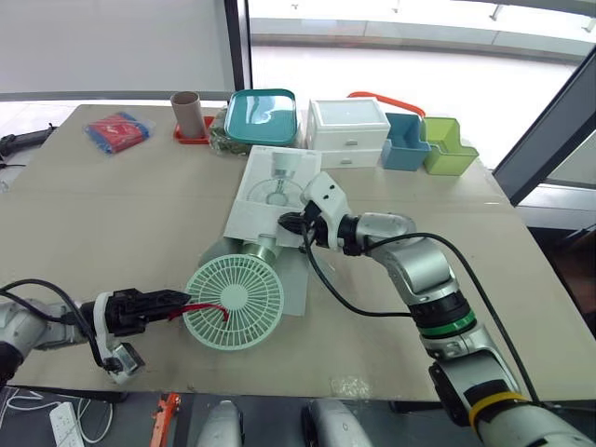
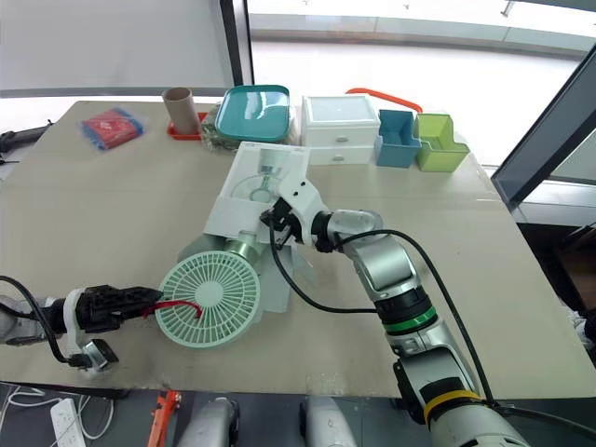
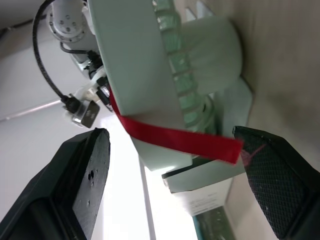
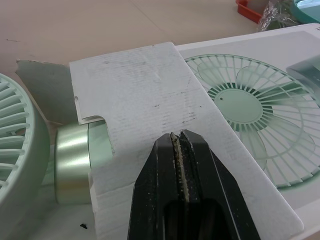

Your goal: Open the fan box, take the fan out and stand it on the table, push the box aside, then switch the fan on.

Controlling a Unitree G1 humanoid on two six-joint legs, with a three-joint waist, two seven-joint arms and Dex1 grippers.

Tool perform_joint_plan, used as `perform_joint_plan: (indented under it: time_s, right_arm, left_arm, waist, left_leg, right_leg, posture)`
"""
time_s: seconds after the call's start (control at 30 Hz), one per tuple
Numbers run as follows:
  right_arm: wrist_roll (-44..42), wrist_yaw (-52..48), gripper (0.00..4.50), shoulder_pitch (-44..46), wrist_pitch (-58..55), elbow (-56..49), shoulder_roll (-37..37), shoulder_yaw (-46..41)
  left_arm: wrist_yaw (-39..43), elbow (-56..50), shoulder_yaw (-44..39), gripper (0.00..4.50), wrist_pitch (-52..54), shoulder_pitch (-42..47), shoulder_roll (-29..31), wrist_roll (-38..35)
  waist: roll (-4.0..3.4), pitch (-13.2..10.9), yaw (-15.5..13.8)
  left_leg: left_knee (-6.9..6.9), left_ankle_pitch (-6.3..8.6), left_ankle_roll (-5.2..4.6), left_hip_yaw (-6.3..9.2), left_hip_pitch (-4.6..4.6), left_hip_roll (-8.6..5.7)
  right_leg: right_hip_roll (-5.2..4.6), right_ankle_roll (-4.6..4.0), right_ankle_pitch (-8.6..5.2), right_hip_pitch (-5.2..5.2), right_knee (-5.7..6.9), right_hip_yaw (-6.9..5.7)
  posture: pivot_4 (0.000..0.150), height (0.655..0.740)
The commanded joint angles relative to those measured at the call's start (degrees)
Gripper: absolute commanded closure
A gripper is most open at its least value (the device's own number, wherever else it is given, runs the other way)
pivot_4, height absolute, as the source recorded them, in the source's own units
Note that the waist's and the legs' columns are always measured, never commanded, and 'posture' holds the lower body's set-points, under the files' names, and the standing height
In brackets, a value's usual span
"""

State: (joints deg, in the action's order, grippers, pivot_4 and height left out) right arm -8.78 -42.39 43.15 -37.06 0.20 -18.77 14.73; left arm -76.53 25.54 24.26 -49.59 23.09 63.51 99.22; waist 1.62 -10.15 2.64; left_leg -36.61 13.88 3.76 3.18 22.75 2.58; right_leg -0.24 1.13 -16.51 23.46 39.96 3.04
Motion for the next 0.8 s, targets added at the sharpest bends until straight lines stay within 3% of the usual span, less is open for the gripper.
perform_joint_plan:
  time_s: [0.03, 0.33, 0.8]
  right_arm:
    - [0.0, -0.1, 4.5, -0.9, -0.5, -1.1, -0.5, 0.2]
    - [0.0, -0.3, 4.5, -0.4, -0.3, -0.8, -0.4, 0.2]
    - [0.2, 0.1, 4.5, -1.0, -0.6, -1.5, -0.6, 0.3]
  left_arm:
    - [-2.8, 2.0, 2.5, 0.13, 1.2, 3.4, 2.4, -3.3]
    - [-3.3, 2.9, 10.9, 0.13, 2.6, 7.2, 2.4, -4.6]
    - [-3.4, 5.4, 17.4, 0.13, 2.6, 12.6, -0.2, -6.6]
  waist:
    - [0.0, 0.0, 0.0]
    - [0.02, 0.0, -0.1]
    - [0.07, 0.0, 0.0]
  left_leg:
    - [0.0, 0.0, 0.0, -0.01, -0.01, 0.01]
    - [0.0, -0.01, 0.02, -0.03, -0.02, -0.02]
    - [-0.03, -0.02, 0.03, -0.03, -0.02, -0.04]
  right_leg:
    - [0.0, 0.0, 0.0, 0.01, 0.0, -0.02]
    - [-0.06, 0.0, 0.0, -0.01, 0.0, -0.07]
    - [-0.05, 0.0, 0.0, -0.01, 0.04, -0.06]
  posture:
    - [0.15, 0.74]
    - [0.15, 0.74]
    - [0.15, 0.74]
